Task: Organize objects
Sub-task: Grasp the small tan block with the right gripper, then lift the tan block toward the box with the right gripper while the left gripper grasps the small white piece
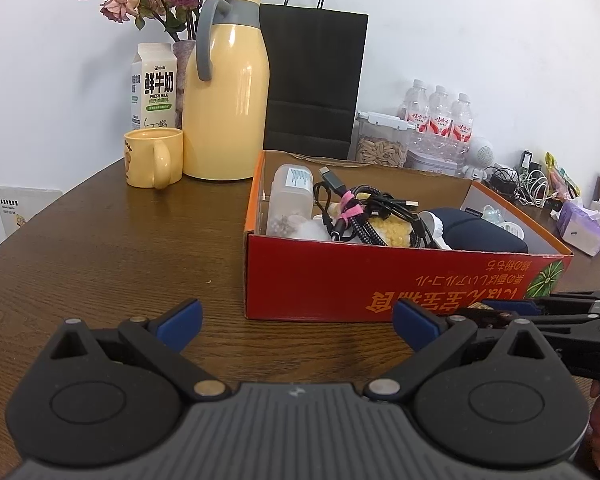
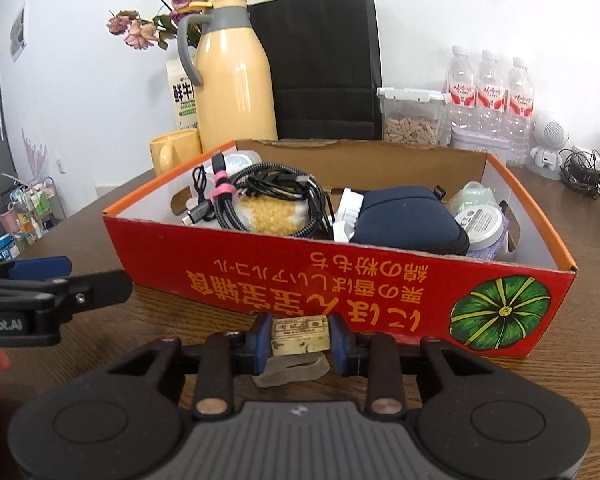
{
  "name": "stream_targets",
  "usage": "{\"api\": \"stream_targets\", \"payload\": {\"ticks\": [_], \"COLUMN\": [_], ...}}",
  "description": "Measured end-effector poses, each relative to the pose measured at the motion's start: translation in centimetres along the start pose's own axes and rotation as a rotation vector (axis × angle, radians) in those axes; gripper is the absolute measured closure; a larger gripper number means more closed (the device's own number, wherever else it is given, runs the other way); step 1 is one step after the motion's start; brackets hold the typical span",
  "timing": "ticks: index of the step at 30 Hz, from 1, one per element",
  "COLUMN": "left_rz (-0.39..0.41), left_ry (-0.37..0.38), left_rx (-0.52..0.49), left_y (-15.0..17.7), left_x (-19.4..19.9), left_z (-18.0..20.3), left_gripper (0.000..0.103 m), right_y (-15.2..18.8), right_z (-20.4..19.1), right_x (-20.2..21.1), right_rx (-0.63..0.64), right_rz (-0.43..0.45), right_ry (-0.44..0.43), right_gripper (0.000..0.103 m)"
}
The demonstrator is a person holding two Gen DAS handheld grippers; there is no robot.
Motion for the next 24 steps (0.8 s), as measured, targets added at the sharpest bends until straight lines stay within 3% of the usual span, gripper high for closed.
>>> {"api": "stream_targets", "payload": {"ticks": [12,24], "left_rz": [-0.006,-0.046], "left_ry": [-0.006,0.092], "left_rx": [-0.028,-0.117], "left_y": [0.0,0.6], "left_x": [0.0,-0.1], "left_z": [0.8,5.7], "left_gripper": [0.0,0.0], "right_y": [0.0,0.8], "right_z": [0.7,4.1], "right_x": [3.3,6.2], "right_rx": [-0.013,-0.052], "right_rz": [0.145,0.201], "right_ry": [-0.012,0.055], "right_gripper": [0.074,0.074]}}
Point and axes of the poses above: each gripper's, at about its wrist camera, not at the fingertips, and x roughly against the way its jaws point, z to its right, y to its underside, the point moved 1 cm from there along -x, roughly the way its jaws point, and after that the axes turned 6 degrees about -y, right-handed, at the moved point
